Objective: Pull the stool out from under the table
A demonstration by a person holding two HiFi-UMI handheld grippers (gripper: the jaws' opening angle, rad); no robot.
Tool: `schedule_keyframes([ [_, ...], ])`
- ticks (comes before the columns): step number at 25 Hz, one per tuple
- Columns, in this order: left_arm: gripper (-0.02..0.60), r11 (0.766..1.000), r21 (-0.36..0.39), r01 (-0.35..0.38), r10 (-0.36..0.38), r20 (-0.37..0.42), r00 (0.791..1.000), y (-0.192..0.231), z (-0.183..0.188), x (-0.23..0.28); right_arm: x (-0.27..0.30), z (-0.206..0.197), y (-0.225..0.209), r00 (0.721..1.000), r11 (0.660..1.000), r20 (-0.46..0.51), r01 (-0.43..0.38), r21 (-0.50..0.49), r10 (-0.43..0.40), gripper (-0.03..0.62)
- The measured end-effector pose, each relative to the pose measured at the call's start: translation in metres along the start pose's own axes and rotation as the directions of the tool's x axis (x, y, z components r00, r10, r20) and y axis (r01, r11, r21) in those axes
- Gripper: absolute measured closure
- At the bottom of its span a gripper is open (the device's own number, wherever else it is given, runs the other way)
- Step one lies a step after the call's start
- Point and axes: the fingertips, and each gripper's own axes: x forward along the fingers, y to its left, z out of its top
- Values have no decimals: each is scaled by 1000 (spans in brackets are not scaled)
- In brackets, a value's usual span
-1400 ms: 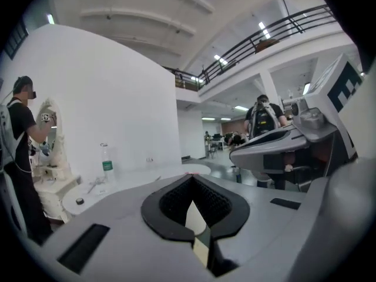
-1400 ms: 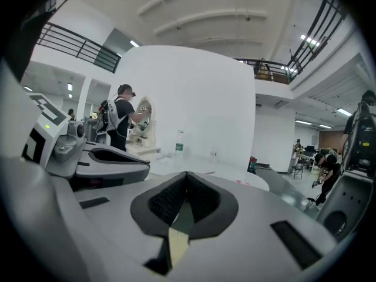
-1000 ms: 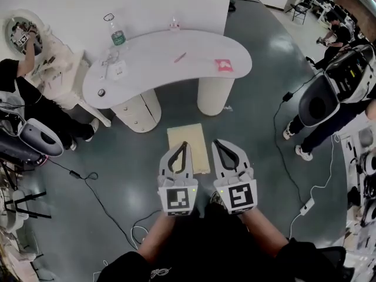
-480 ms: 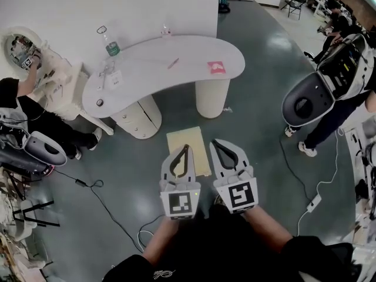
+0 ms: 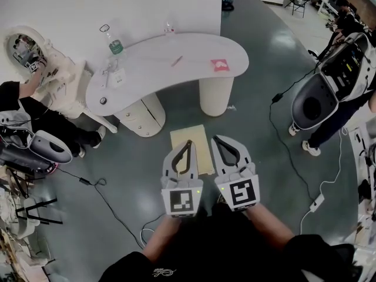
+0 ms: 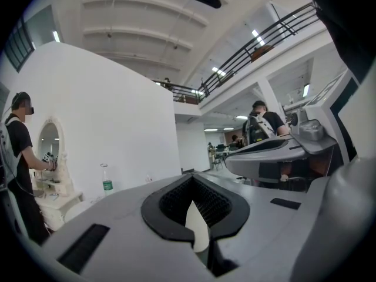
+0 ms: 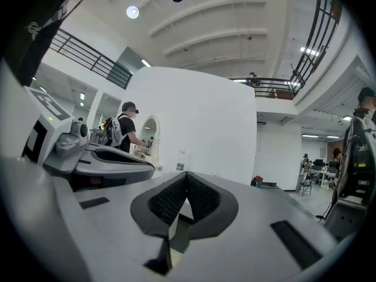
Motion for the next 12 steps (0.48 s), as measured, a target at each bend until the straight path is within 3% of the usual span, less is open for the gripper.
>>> schedule_keyframes([
  [6, 575, 1000, -17, 11, -12, -47, 999, 1, -7, -1, 2, 6, 1, 1000, 1000, 7, 4, 1, -4, 588],
  [12, 575, 1000, -9, 11, -11, -1, 1000, 5, 2, 10, 10, 6, -5, 1000, 1000, 14, 16, -5, -16, 588],
])
